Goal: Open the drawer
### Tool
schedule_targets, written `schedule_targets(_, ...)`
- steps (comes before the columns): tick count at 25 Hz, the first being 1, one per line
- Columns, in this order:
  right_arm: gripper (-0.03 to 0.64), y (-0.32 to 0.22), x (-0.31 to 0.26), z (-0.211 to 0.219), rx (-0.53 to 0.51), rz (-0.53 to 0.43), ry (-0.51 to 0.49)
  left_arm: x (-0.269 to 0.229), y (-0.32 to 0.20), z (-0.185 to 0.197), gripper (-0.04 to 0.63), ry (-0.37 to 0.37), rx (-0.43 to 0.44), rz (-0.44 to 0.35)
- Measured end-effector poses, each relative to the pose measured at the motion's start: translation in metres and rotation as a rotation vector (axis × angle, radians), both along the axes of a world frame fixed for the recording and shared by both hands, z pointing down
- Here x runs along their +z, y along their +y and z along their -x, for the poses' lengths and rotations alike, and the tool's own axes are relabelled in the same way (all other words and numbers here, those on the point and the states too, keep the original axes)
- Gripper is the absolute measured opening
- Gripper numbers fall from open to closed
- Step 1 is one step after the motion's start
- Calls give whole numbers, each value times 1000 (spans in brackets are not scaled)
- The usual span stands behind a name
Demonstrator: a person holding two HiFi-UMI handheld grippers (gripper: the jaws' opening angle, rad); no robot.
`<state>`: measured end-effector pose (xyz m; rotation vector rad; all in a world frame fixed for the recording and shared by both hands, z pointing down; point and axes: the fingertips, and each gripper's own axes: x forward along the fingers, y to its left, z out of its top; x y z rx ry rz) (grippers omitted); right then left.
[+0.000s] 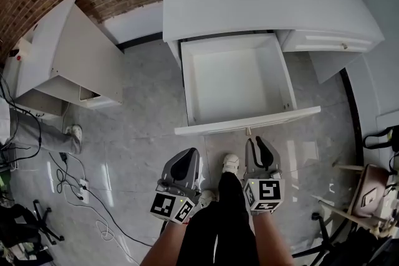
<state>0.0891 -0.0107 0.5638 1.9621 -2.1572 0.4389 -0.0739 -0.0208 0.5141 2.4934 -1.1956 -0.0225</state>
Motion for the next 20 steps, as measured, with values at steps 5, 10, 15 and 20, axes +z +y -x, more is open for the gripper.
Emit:
schedule_targets(5,81,2,-14,-4,1,-30,-3,-7,1,-5,2,-1,8,-6)
schedule_targets(10,80,4,-27,-5,-2,-49,-38,-16,-1,-10,2,2,22,-18)
schedule_targets(15,50,10,-45,-1,-27,-73,-54,-30,-3,-15,2,1,34,-28)
schedule_targets(20,3,15,-69,1,-56,-94,-74,-45,-3,-17,2,-5,41,-36)
